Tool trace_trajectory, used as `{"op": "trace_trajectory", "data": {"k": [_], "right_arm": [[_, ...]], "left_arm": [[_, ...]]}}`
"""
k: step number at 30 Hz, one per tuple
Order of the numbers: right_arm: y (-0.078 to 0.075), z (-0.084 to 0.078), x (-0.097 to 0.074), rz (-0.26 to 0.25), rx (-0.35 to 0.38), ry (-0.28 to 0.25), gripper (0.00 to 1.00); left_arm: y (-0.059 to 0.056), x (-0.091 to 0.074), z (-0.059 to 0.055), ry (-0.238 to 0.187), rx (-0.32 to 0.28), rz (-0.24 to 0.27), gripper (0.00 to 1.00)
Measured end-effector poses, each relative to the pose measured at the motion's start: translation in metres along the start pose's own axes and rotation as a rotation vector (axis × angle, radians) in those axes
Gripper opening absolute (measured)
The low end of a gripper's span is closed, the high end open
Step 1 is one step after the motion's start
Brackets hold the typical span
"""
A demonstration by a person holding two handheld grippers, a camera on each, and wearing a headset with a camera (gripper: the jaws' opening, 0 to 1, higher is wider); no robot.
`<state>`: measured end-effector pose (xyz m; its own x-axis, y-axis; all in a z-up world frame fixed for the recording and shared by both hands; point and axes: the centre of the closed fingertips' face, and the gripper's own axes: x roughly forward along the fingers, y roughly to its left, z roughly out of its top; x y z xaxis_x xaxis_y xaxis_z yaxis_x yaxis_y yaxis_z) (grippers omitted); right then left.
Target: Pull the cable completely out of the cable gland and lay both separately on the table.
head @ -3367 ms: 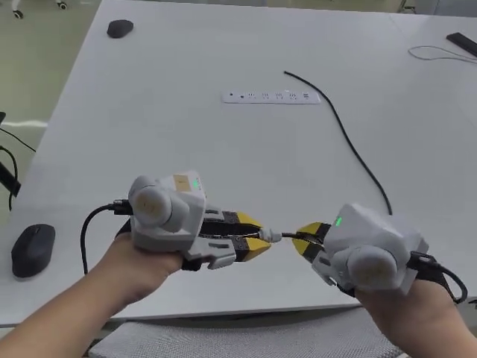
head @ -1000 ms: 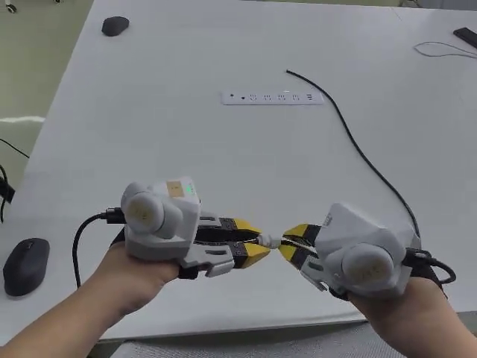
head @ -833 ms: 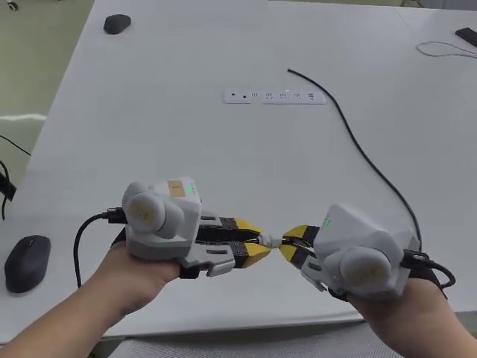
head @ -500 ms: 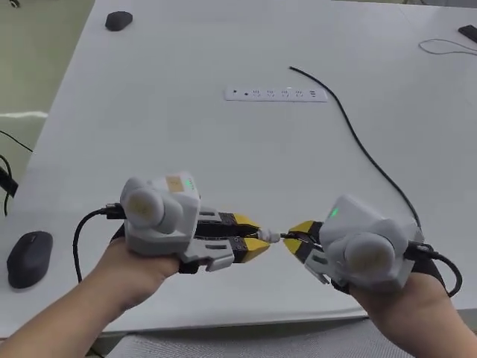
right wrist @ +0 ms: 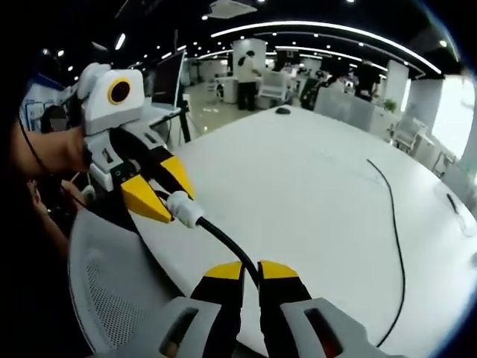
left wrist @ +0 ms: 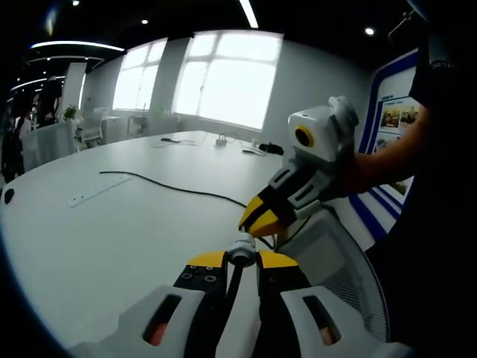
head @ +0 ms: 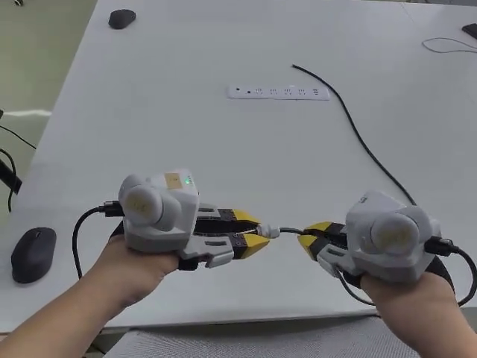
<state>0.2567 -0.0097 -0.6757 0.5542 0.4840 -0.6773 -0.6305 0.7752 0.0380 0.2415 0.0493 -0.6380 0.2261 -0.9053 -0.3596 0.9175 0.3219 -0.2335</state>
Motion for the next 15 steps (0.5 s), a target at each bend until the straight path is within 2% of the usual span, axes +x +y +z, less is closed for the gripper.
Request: {"op": "trace_trajectory", "data": {"k": [4, 6, 11, 15], "right_arm": [[-0.009, -0.008, 0.000, -0.026, 0.069, 0.001, 0.02], [-0.014, -0.015, 0.000, -0.031, 0.169, 0.002, 0.02], [-0.024, -0.032, 0.003, -0.042, 0.327, 0.015, 0.02], [-0.030, -0.047, 0.009, -0.039, 0.531, 0.014, 0.02]], "left_arm": [[-0.001, -0.001, 0.001, -0.001, 0.000, 0.002, 0.15], [-0.001, -0.001, 0.001, -0.003, 0.002, 0.002, 0.15], [-0.002, -0.001, 0.001, -0.002, 0.010, 0.003, 0.15], [-0.003, -0.001, 0.001, -0.006, 0.005, 0.004, 0.15]]}}
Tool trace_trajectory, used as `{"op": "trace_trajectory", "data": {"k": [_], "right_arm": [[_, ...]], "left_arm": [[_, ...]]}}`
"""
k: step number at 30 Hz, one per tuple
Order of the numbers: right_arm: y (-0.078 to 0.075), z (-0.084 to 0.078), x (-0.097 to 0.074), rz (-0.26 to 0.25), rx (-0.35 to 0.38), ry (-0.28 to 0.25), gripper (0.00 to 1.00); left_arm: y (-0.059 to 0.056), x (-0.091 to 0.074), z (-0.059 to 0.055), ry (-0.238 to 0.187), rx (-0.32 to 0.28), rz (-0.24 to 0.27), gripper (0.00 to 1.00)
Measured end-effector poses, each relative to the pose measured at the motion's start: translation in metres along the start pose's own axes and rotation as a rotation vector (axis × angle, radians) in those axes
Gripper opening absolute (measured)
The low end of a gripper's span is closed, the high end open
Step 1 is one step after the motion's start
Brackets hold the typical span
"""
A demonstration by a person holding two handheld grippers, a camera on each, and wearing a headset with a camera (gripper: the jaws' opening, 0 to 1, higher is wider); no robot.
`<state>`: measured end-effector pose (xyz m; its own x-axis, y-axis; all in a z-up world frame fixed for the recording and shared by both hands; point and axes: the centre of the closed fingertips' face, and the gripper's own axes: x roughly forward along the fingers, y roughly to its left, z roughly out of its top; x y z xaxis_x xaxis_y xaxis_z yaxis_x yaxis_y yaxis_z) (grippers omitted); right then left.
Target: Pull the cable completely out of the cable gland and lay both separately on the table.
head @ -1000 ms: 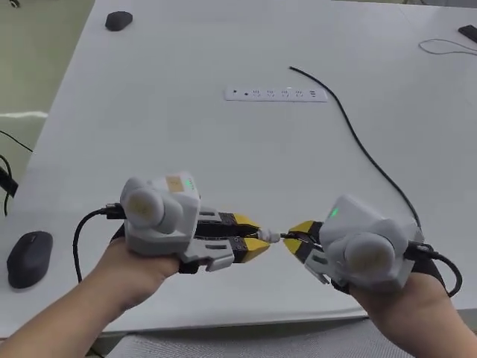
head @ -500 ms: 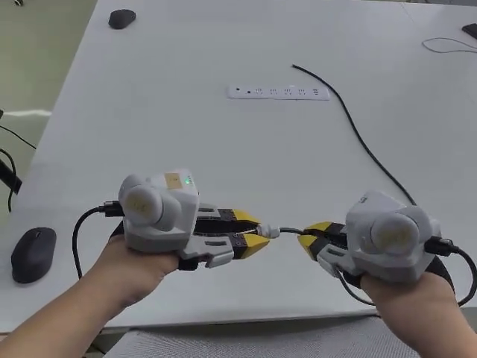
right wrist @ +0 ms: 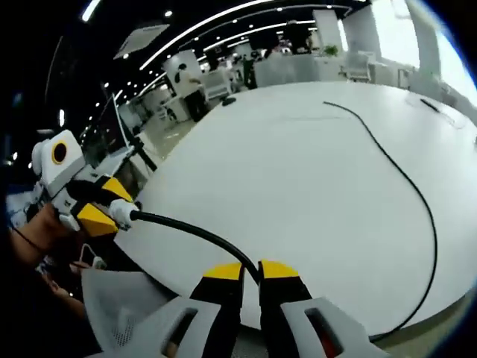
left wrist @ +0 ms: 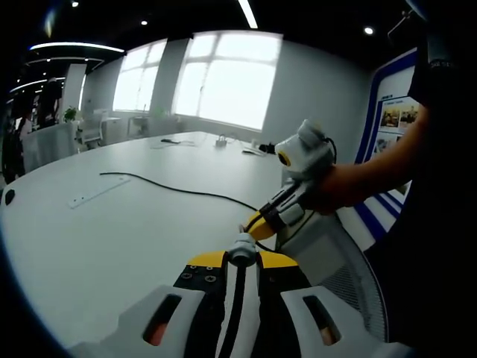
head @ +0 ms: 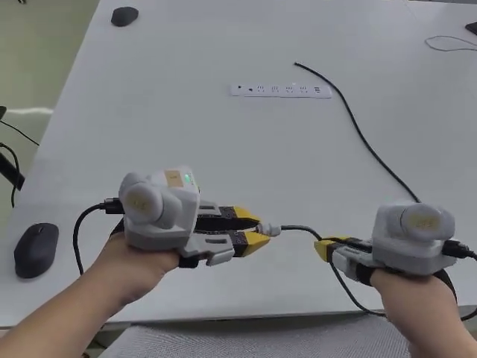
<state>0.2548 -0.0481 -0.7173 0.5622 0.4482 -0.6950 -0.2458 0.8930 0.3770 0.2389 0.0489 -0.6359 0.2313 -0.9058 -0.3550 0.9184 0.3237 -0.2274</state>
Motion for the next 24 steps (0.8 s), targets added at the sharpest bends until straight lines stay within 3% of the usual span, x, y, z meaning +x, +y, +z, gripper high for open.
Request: {"op": "trace_trajectory", "data": {"k": [3, 8, 13, 17, 24], "right_arm": [[-0.006, -0.003, 0.002, 0.000, 0.074, -0.006, 0.02], [-0.014, -0.006, 0.002, -0.021, 0.089, -0.010, 0.02], [-0.017, -0.008, 0.004, -0.014, 0.186, -0.016, 0.02], [-0.016, -0.008, 0.005, -0.011, 0.181, -0.020, 0.02], [-0.016, -0.003, -0.002, -0.003, 0.027, -0.038, 0.03]], "left_arm": [[-0.001, 0.000, 0.000, 0.001, 0.000, -0.003, 0.15], [0.000, 0.001, 0.000, 0.005, 0.004, -0.002, 0.15], [-0.004, 0.004, 0.003, 0.001, 0.012, -0.012, 0.15], [-0.004, 0.006, 0.006, -0.002, 0.014, -0.013, 0.15], [-0.004, 0.005, 0.011, -0.013, 0.022, -0.009, 0.15]]}}
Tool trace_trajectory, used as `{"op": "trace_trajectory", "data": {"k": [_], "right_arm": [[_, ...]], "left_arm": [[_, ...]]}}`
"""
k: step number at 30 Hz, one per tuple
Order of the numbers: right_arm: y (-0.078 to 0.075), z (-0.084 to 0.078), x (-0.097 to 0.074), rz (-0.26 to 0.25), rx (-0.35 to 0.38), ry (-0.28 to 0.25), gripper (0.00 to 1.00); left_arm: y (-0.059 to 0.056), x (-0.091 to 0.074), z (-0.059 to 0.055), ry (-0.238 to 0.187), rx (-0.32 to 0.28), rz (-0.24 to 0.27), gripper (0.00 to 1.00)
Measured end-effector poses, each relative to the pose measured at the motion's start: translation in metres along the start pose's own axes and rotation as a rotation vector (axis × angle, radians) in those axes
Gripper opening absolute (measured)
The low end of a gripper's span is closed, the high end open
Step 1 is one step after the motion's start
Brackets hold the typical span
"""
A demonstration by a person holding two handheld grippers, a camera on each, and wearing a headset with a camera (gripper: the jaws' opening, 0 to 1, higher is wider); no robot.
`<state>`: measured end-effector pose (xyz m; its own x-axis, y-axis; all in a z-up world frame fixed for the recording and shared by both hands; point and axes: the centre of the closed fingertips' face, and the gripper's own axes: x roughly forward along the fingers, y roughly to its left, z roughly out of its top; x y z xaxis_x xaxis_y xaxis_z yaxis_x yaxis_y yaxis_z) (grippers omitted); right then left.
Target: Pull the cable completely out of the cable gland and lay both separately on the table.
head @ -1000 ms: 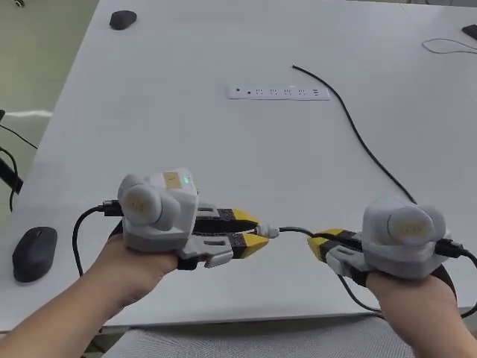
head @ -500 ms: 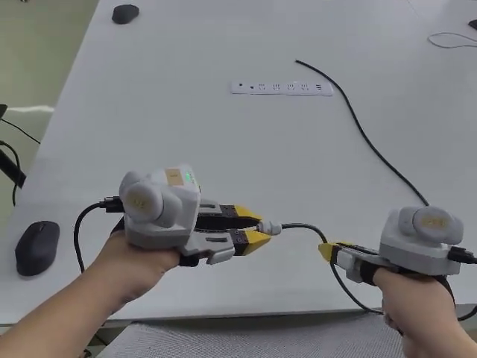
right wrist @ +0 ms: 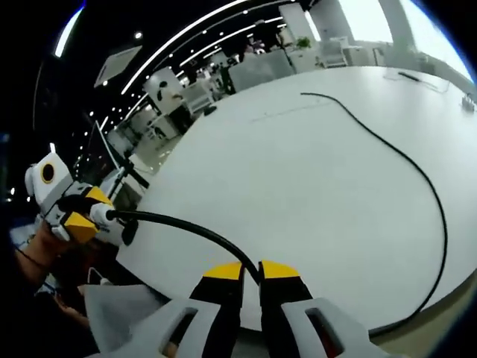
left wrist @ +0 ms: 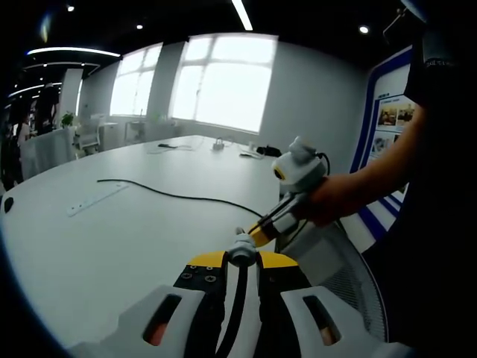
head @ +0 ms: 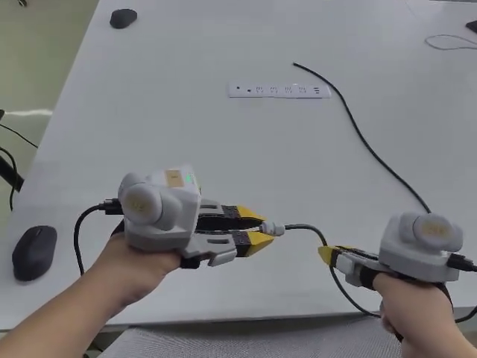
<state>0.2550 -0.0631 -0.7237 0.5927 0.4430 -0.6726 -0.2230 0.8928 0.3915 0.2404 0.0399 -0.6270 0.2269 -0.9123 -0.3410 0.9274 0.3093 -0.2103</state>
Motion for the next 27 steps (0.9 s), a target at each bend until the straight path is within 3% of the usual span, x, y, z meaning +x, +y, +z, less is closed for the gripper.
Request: {"op": "trace_trajectory", "data": {"k": [2, 6, 10, 12, 17, 22, 25, 27], "right_arm": [[-0.001, 0.002, -0.002, 0.000, -0.013, -0.011, 0.03], [-0.004, -0.003, -0.002, -0.008, -0.052, 0.015, 0.03], [-0.002, 0.001, -0.007, -0.007, -0.145, 0.008, 0.05], [0.001, 0.002, -0.011, 0.004, -0.227, 0.018, 0.11], [0.033, 0.014, -0.027, 0.067, -0.431, -0.013, 0.25], [0.069, 0.037, -0.039, 0.075, -0.708, -0.066, 0.22], [0.085, 0.044, -0.036, 0.084, -0.832, -0.060, 0.23], [0.090, 0.047, -0.033, 0.088, -0.877, -0.061, 0.21]], "left_arm": [[0.001, 0.000, -0.001, 0.002, -0.004, 0.003, 0.15], [0.001, 0.001, -0.004, 0.014, -0.007, 0.004, 0.15], [0.001, 0.001, -0.001, 0.006, -0.007, 0.005, 0.15], [0.002, 0.000, 0.000, 0.002, -0.013, 0.011, 0.15], [0.003, -0.001, 0.000, 0.000, -0.010, 0.015, 0.15], [0.004, 0.000, 0.002, -0.012, -0.022, 0.025, 0.15], [0.004, 0.000, 0.001, -0.011, -0.029, 0.032, 0.15], [0.003, 0.001, 0.000, -0.008, -0.033, 0.031, 0.15]]}}
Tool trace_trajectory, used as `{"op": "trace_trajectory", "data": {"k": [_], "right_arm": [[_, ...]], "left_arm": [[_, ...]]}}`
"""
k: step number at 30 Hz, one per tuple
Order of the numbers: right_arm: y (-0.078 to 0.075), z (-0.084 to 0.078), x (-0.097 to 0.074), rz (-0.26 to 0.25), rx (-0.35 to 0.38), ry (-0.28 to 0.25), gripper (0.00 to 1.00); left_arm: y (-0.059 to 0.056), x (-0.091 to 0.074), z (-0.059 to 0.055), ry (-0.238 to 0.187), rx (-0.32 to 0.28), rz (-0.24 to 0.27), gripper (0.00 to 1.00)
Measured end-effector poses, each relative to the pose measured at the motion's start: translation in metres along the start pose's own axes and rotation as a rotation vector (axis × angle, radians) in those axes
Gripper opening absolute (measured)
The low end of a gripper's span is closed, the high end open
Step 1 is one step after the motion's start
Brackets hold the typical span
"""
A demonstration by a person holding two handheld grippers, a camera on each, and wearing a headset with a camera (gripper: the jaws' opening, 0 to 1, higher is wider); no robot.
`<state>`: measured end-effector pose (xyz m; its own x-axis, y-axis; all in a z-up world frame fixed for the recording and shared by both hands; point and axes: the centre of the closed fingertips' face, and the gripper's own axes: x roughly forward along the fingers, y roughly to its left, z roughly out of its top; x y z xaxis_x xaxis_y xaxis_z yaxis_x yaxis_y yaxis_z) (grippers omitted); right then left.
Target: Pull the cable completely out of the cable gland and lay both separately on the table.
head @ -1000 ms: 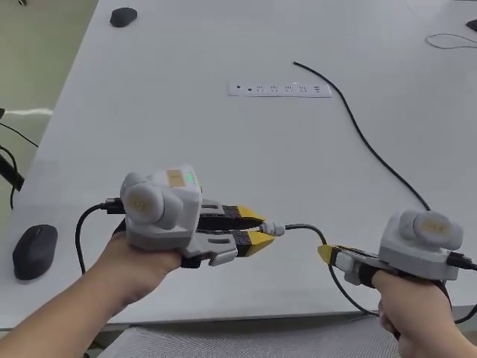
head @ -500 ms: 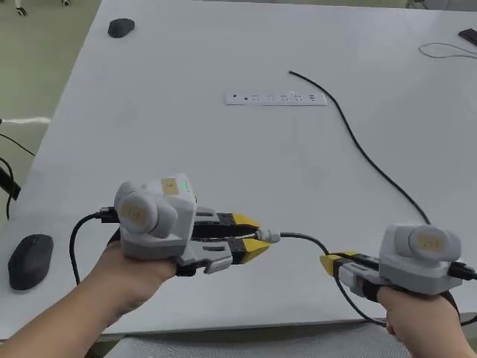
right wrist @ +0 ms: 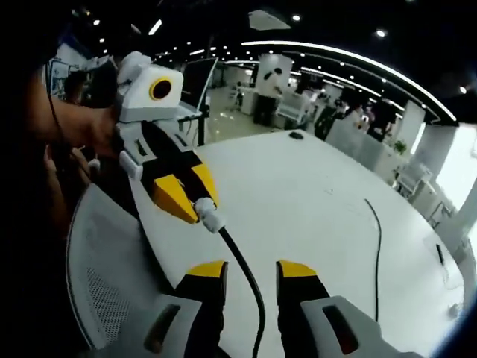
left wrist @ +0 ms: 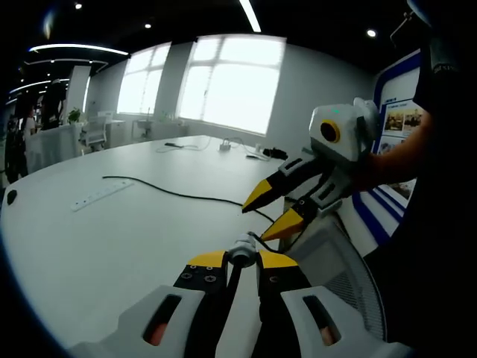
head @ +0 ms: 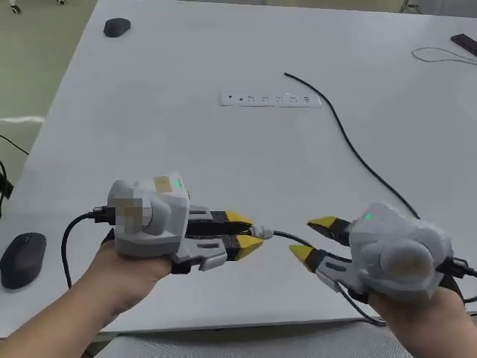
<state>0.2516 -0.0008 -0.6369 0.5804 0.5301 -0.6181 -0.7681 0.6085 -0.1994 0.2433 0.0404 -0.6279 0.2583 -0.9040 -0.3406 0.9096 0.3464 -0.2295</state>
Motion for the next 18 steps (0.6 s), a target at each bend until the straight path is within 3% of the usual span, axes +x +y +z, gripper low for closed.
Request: {"op": "trace_trajectory", "data": {"k": [3, 6, 13, 18], "right_arm": [[0.006, 0.002, 0.008, 0.031, -0.036, 0.014, 0.14], [0.013, 0.001, 0.013, 0.055, -0.121, 0.026, 0.12], [0.025, 0.006, 0.015, 0.087, -0.181, 0.001, 0.06], [0.019, 0.004, 0.015, 0.084, -0.188, 0.009, 0.02]], "left_arm": [[0.000, -0.001, -0.001, 0.004, 0.000, 0.005, 0.15], [0.001, -0.001, -0.001, 0.003, -0.005, 0.007, 0.15], [-0.002, 0.001, -0.002, -0.001, -0.019, 0.012, 0.15], [-0.002, 0.003, -0.003, 0.006, -0.024, 0.013, 0.15]]}}
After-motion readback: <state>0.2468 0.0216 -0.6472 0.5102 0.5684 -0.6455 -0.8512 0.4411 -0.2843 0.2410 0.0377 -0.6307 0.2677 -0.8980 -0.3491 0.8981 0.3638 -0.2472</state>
